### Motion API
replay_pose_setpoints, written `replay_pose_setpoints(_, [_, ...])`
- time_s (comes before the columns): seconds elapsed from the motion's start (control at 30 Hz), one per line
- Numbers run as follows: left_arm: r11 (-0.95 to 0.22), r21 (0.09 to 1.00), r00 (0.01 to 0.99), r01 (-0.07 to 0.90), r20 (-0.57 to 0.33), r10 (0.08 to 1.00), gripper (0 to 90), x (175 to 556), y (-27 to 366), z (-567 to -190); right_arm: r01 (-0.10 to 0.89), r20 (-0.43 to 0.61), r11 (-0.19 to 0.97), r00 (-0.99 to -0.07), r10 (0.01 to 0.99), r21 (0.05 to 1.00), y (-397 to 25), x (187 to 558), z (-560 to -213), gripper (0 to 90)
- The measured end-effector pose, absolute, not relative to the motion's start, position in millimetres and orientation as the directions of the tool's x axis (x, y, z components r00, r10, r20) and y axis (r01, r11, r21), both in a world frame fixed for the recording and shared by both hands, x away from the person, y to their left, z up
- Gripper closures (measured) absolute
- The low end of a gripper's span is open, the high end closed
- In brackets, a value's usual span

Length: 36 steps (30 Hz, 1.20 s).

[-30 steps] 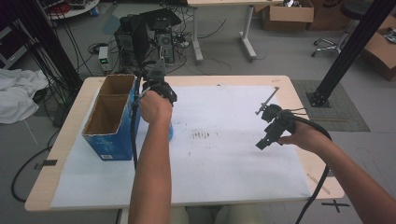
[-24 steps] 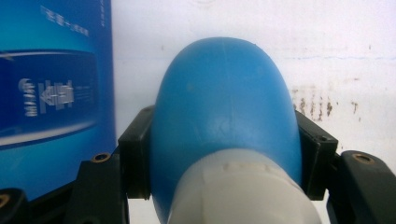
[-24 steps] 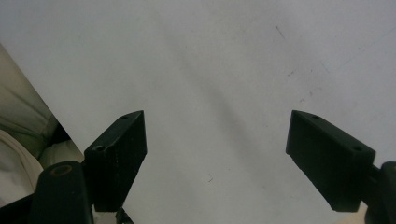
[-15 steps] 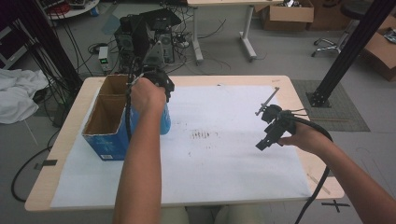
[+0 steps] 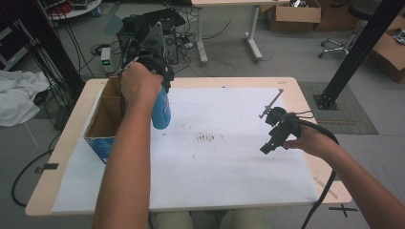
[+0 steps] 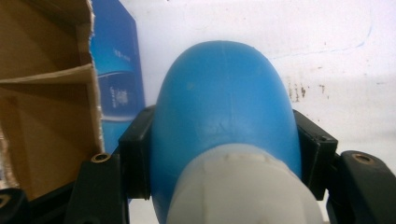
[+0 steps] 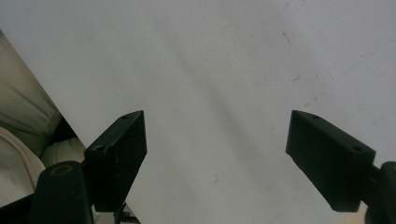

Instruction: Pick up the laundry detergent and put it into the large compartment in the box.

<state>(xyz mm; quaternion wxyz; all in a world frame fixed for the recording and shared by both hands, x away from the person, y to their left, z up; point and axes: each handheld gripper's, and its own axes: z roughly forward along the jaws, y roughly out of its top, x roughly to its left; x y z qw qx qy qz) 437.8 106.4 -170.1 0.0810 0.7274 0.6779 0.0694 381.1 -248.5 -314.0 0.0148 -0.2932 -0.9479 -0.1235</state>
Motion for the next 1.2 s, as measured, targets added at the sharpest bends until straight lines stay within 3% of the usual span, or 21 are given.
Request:
replay_pose_setpoints(0.43, [-0.112, 0.235, 0.114, 0.966, 0.001, 0.993, 38.0, 430, 114, -133, 0.558, 0.101, 0.799, -0.829, 0.551, 0.222, -247, 380, -313, 20.3])
replay_pose_setpoints(1.2, [-0.092, 0.302, 0.094, 0.949, 0.009, 0.996, 38.1, 412, 157, -96, 0.551, 0.096, 0.805, -0.834, 0.544, 0.219, -242, 378, -311, 20.3])
